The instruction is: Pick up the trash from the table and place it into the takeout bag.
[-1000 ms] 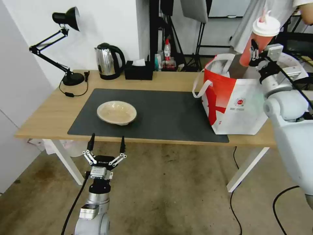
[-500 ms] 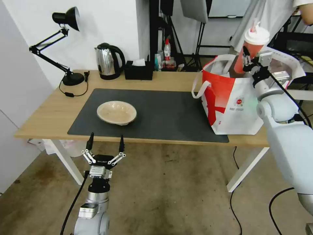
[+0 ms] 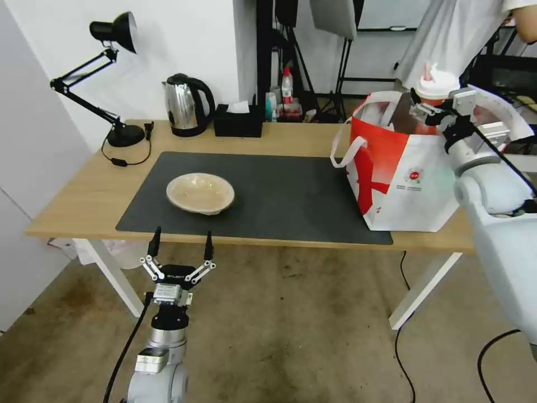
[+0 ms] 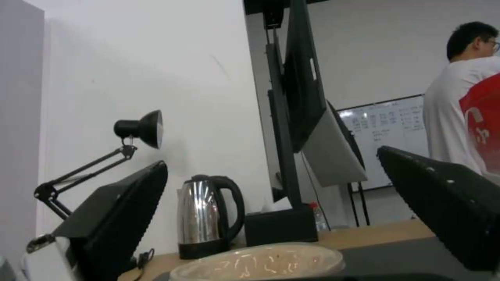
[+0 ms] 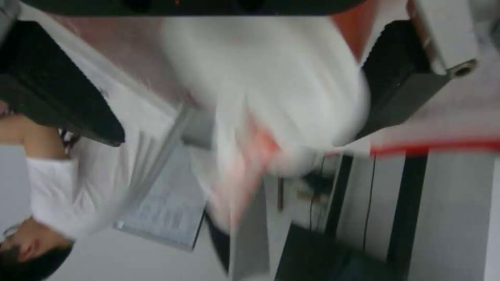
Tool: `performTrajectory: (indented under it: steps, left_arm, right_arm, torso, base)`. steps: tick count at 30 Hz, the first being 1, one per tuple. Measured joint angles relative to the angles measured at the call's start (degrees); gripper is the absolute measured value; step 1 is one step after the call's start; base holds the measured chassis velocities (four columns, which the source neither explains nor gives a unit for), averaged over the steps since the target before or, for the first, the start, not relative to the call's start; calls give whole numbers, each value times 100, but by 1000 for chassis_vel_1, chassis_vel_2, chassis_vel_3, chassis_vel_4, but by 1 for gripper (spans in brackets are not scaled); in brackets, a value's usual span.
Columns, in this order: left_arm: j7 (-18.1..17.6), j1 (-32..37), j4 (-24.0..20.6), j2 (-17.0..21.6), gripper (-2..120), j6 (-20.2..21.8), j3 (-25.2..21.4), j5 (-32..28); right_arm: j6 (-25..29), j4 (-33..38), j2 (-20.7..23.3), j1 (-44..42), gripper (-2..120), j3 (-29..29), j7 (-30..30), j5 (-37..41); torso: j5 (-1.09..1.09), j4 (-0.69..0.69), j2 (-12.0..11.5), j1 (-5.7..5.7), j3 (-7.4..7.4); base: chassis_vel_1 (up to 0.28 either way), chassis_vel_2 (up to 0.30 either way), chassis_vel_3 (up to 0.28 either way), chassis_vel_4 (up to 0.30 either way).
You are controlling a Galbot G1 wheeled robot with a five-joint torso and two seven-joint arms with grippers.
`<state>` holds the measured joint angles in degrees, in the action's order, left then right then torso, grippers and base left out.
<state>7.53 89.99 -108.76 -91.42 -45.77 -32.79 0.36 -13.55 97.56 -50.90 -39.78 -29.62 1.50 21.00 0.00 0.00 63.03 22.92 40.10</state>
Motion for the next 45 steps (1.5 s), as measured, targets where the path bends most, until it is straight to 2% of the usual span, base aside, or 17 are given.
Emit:
performTrajectory:
  steps: [1, 2, 4, 5, 8, 20, 27, 31, 32, 40, 45]
  left_arm:
    - [0, 0, 0, 0, 100, 0, 0, 0]
    - [0, -2, 0, 0, 100, 0, 3, 1]
    - [0, -4, -4, 0, 100, 1, 15, 6]
    - [0, -4, -4, 0, 100, 1, 15, 6]
    - [0, -4, -21, 0, 100, 3, 25, 13]
    - [0, 1, -44, -2, 100, 3, 12, 22]
    - [0, -13, -50, -2, 100, 9, 9, 22]
    - [0, -33, -74, -1, 100, 22, 9, 22]
    - [0, -33, -74, -1, 100, 22, 9, 22]
    - [0, -40, -195, 2, 100, 39, -18, 14]
    - [-1, -7, -272, 3, 100, 44, -31, 8]
  right_arm:
    - [0, 0, 0, 0, 96, 0, 0, 0]
    - [-491, 234, 87, -139, 100, -171, 178, -60]
    - [-972, 432, 154, -240, 100, -312, 279, -220]
    - [-972, 432, 154, -240, 100, -312, 279, -220]
    - [-1439, 578, 203, -269, 100, -423, 418, -358]
    - [-1482, 604, 175, -232, 100, -386, 486, -388]
    - [-1075, 602, 129, -230, 100, -344, 472, -306]
    - [-445, 754, 158, -213, 100, -343, 347, -81]
    - [-445, 754, 158, -213, 100, -343, 347, -81]
    - [628, 1418, 311, -545, 100, -410, -125, 541]
    - [1020, 1948, 350, -1060, 100, -520, -388, 703]
  torso:
    - [0, 0, 0, 0, 0]
    - [-1, -2, 0, 0, 0]
    - [0, 0, 0, 0, 0]
    - [0, 0, 0, 0, 0]
    - [0, 0, 0, 0, 0]
    - [0, 0, 0, 0, 0]
    - [0, 0, 0, 0, 0]
    - [0, 0, 0, 0, 1]
    - [0, 0, 0, 0, 1]
    - [-1, 0, 0, 0, 0]
    - [-1, 0, 0, 0, 0]
  base:
    - [0, 0, 0, 0]
    - [0, 0, 0, 0]
    - [0, 0, 0, 0]
    - [0, 0, 0, 0]
    - [0, 0, 0, 0]
    - [0, 0, 0, 0]
    - [0, 0, 0, 0]
    - [0, 0, 0, 0]
    - [0, 0, 0, 0]
    - [0, 0, 0, 0]
    - [0, 0, 0, 0]
